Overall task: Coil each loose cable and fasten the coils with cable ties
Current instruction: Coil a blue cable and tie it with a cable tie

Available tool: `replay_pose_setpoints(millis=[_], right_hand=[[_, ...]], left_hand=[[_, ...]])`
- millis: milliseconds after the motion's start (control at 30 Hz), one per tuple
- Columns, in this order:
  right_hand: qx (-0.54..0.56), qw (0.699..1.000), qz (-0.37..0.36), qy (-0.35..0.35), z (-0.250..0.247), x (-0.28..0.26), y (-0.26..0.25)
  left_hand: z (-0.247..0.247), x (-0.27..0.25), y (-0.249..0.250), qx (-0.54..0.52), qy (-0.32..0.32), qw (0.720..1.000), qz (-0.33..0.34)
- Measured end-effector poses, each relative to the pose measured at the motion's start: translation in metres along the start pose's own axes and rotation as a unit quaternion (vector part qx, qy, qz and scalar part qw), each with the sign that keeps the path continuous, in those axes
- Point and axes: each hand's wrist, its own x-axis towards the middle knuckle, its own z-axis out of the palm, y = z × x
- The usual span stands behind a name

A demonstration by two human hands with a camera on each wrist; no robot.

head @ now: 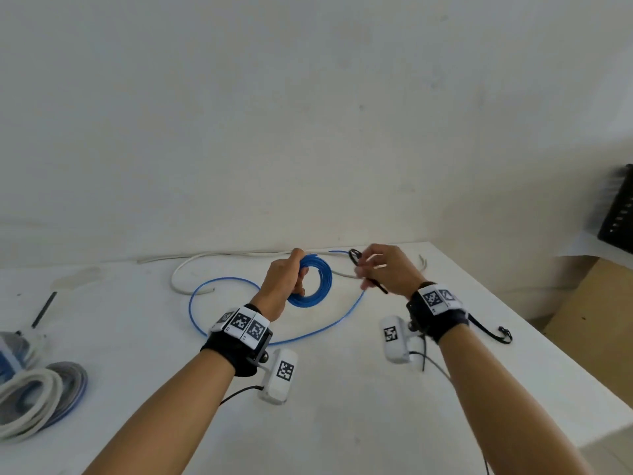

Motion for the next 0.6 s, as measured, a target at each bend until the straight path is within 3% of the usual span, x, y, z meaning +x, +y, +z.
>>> replay_pose_setpoints(millis=[100, 233, 267, 367, 600], right_hand=[[0.127, 0.988, -0.056, -0.071, 0.051, 0.003, -0.035], [0.276, 0.944, -0.075, -0.165, 0.105, 0.007, -0.065], [0.288, 0.939, -0.086, -0.166, 0.118, 0.009, -0.069], [0.213, 0.961, -0.12, -0.129, 0.156, 0.018, -0.081], [0.141, 0.969, -0.198, -0.041, 0.214, 0.026, -0.094]], left_hand=[[-0.029, 0.002, 0.008, -0.018, 0.054, 0.998, 0.028], [-0.076, 0.002, 0.026, -0.01, 0.133, 0.988, 0.081], [-0.088, 0.002, 0.028, -0.008, 0.155, 0.984, 0.092], [-0.118, 0.001, 0.029, 0.0, 0.199, 0.972, 0.122], [-0.145, -0.005, 0.012, 0.055, 0.226, 0.955, 0.186]])
